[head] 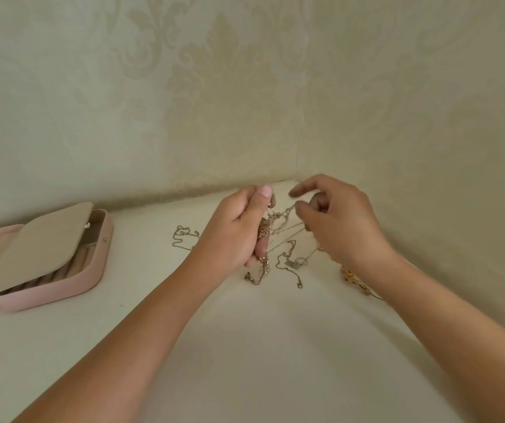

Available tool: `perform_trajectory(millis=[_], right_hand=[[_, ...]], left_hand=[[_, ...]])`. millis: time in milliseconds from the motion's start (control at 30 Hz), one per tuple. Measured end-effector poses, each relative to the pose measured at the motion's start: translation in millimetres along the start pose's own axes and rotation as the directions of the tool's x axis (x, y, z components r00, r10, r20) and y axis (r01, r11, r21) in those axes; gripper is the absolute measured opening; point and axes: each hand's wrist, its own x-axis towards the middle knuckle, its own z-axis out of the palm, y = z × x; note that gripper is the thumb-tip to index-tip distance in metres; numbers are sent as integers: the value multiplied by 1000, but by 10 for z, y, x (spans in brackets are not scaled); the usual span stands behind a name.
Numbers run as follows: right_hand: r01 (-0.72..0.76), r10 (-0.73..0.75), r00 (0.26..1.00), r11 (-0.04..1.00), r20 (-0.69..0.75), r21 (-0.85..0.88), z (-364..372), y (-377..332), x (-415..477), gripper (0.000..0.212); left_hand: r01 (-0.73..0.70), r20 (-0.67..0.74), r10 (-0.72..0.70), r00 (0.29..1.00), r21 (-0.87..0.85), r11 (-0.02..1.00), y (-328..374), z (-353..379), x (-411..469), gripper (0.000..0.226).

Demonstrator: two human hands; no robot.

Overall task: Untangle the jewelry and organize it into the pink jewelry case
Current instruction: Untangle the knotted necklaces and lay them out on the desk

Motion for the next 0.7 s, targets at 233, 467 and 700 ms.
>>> perform_trajectory(millis=[233, 467, 700], right_hand=[[-435, 431, 885, 635, 174, 638, 70, 40, 88, 16], [-505, 299, 808, 796, 507, 334, -71, 96, 87, 31], [-346, -121, 593, 854, 796, 388, -190, 48, 41, 25]], left_hand=[[140, 163, -131, 978, -44, 989, -60, -26, 49, 32], [140, 22, -140, 990, -279, 950, -118, -159, 124, 14], [223, 16, -225, 974, -215, 951, -155, -116, 138, 33]])
